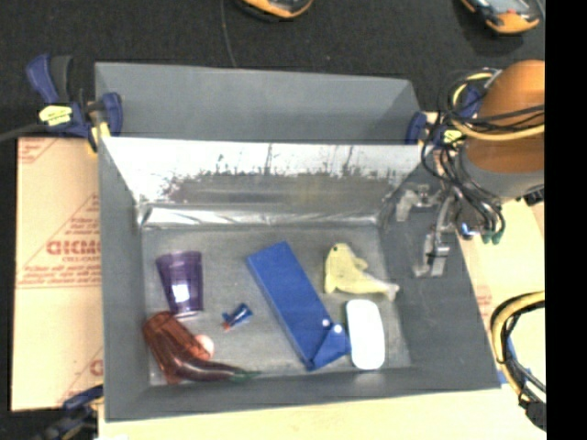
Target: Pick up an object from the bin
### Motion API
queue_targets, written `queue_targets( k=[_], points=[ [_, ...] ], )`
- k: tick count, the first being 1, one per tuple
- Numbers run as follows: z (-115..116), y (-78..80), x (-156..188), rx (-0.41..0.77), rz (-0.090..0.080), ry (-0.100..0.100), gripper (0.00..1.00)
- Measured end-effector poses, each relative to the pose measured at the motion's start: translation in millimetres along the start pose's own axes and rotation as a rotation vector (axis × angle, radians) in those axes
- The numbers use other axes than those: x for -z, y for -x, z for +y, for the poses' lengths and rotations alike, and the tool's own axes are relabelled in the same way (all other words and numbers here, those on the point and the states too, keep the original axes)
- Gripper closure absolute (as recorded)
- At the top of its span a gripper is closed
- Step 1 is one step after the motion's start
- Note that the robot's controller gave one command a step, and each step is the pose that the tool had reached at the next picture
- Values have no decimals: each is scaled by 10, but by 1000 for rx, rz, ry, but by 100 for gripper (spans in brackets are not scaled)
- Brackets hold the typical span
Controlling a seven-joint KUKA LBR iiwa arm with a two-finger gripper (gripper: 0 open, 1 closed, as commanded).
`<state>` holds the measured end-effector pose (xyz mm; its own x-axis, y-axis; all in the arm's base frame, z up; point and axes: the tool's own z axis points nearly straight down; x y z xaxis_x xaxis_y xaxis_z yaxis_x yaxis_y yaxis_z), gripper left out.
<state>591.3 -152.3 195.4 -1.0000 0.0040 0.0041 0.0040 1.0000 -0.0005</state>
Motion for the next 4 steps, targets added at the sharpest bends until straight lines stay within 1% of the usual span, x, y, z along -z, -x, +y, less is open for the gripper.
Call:
queue_targets(
  k=[1,2,3,4],
  points=[
    [7,16,52,4,-8,-1,0],
    [291,-12,-965,-86,-11,0,0],
    [361,-13,-1057,-115,-11,0,0],
    [604,-166,-950,-181,-7,3,0]
  ],
)
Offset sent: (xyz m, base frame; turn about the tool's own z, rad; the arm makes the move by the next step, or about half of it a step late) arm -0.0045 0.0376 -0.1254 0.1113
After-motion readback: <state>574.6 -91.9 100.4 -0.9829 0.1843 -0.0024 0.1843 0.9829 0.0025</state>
